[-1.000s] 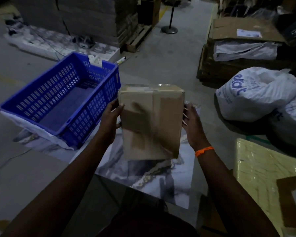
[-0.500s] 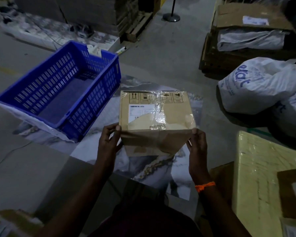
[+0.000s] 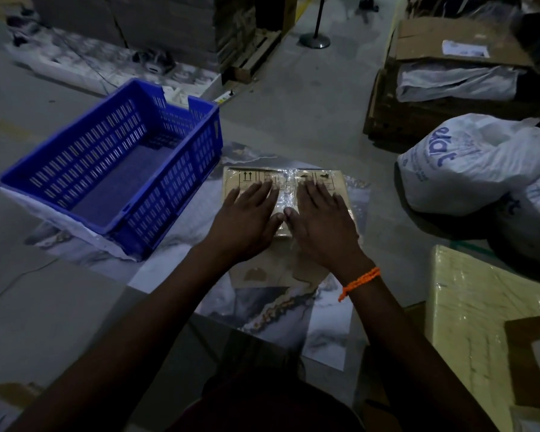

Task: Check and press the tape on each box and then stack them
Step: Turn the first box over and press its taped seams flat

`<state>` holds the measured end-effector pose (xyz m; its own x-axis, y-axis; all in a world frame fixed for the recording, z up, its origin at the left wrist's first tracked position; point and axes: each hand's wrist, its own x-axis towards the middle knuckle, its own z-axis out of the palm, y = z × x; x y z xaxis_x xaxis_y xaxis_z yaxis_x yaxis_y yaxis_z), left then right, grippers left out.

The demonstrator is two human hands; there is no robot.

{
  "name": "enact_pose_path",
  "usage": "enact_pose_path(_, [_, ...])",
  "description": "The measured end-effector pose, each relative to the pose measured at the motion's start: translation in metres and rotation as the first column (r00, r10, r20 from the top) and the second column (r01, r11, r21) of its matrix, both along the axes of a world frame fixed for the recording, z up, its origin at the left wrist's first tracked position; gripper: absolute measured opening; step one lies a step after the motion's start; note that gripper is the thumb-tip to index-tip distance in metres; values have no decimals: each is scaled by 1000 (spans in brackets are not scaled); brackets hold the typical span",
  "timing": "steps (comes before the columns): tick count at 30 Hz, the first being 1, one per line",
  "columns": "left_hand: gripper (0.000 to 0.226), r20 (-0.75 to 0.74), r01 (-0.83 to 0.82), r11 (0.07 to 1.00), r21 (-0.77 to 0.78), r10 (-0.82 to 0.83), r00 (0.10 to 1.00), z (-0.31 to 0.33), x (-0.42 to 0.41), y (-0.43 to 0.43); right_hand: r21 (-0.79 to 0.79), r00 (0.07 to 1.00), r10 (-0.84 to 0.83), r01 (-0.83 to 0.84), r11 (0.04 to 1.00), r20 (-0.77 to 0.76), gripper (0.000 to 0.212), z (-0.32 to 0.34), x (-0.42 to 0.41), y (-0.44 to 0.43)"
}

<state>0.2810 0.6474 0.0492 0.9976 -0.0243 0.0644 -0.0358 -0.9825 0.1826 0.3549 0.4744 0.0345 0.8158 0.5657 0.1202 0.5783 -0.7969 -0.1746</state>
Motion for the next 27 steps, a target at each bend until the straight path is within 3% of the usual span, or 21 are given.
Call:
enact_pose_path(4, [64,12,13,1000,25,-13,1000,0,2,1,27,1000,-5,5,1000,-20,71,1,1,-1])
enact_pose_path(9, [66,29,4,1000,17,-5,1000,-1,-3,0,51,1000,-6,7,999,-5,74,1,-2,-1])
enact_pose_path(16, [53,169,104,983,-154,-78,983,0,-36,2,349,981,163,-190,917,106,45,1,-35,-29])
enact_pose_path(23, [54,232,113,992,-56,-98,968,-27,-74,2,271,977,88,-141,952,196,47,-20,-69,-51])
enact_pose_path(27, [53,276,93,991,-92,-64,959,-30,-77,-4,318,979,67,-127,940,194,43,-20,-73,-50])
